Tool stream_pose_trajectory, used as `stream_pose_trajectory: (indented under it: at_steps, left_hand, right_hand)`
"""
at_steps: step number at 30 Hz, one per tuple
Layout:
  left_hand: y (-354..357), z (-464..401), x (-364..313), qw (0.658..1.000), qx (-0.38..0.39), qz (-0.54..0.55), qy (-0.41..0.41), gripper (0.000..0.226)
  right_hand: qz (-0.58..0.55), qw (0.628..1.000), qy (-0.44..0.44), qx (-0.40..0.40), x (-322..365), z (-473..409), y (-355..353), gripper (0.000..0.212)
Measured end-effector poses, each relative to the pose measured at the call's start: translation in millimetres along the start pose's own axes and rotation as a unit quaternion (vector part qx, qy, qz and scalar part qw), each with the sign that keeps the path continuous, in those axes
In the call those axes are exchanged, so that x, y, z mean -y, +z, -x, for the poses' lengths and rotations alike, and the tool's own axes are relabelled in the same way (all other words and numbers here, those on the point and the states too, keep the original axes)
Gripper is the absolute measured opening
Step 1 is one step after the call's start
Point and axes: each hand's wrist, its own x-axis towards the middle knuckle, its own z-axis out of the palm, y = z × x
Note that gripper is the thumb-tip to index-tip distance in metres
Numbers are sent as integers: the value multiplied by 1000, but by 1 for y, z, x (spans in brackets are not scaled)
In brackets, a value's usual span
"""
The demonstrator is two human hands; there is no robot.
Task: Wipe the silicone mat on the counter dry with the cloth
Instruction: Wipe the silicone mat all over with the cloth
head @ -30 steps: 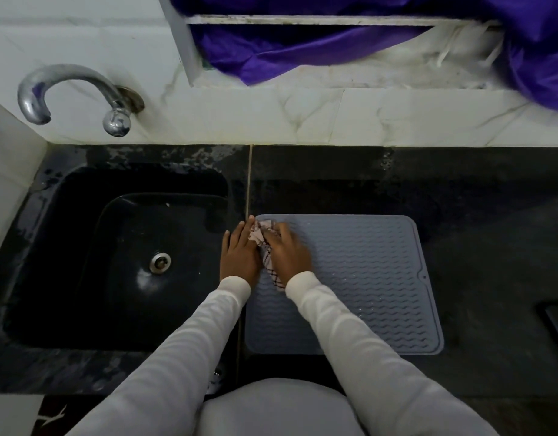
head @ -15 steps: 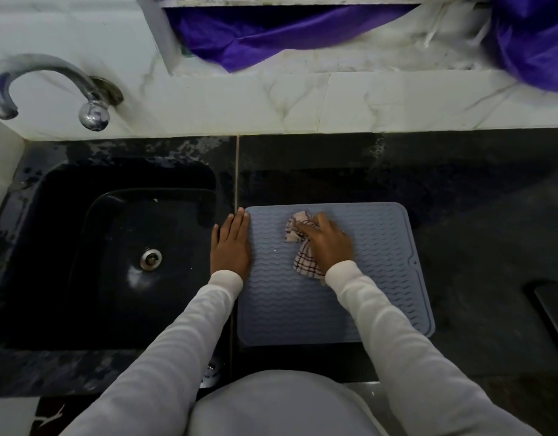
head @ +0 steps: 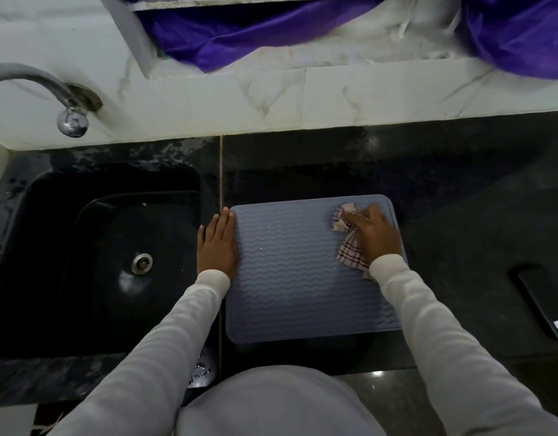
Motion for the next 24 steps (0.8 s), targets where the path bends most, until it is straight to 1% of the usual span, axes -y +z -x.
stream_pose_trajectory:
  at_steps: [1, 2, 5, 8, 9, 10, 12, 13, 15, 16, 18, 19, 22, 24]
  left_hand:
    - [-1, 1, -1, 1000, -2, 1, -1, 62]
    - [-1, 1, -1, 1000, -4, 0, -3, 61]
    - [-1, 0, -1, 1000, -4, 4, -5, 61]
    - [0, -1, -2, 1000, -5, 16, -8, 60]
    - [0, -1, -2, 1000, -8, 18, -9, 60]
    - [1, 0, -2, 1000, -13, 19, -11, 59]
    - [2, -1, -2, 999, -20, 29, -17, 58]
    - [2, -1, -3, 999, -21, 33, -19, 58]
    - [3, -2, -4, 999, -23, 32, -18, 58]
    - [3, -2, -4, 999, -22, 33, -17, 58]
    - [2, -2, -3, 999, -19, 33, -16, 58]
    - [1, -1, -3, 999, -15, 32, -16, 59]
    - [-1, -2, -6, 1000, -6, 25, -17, 59]
    - [-1, -1, -6, 1000, -6, 8, -12, 63]
  right_hand:
    - [25, 1000, 5, 0, -5, -1, -4, 38]
    - [36, 999, 4, -11, -13, -3, -7, 40]
    - [15, 999, 42, -31, -37, -6, -14, 35]
    - [-4, 998, 45, -36, -41, -6, -10, 24]
    - [-11, 997, 69, -43, -35, -5, -13, 16]
    - [-57, 992, 100, -53, -35, -6, -10, 7]
    - [-61, 989, 114, -74, -25, -10, -6, 22]
    - [-66, 988, 112, -80, -13, -12, -8, 25]
    - [-121, 986, 74, -89, 17, -15, -8, 26]
    - [-128, 987, 29, -91, 37, -15, -5, 30]
    - [-100, 990, -70, -76, 79, -11, 2, 48]
    - [-99, 988, -100, -61, 101, -9, 6, 51]
    - [-96, 983, -159, -4, 157, -4, 34, 40]
    - [-49, 979, -194, 42, 186, 4, 59, 50]
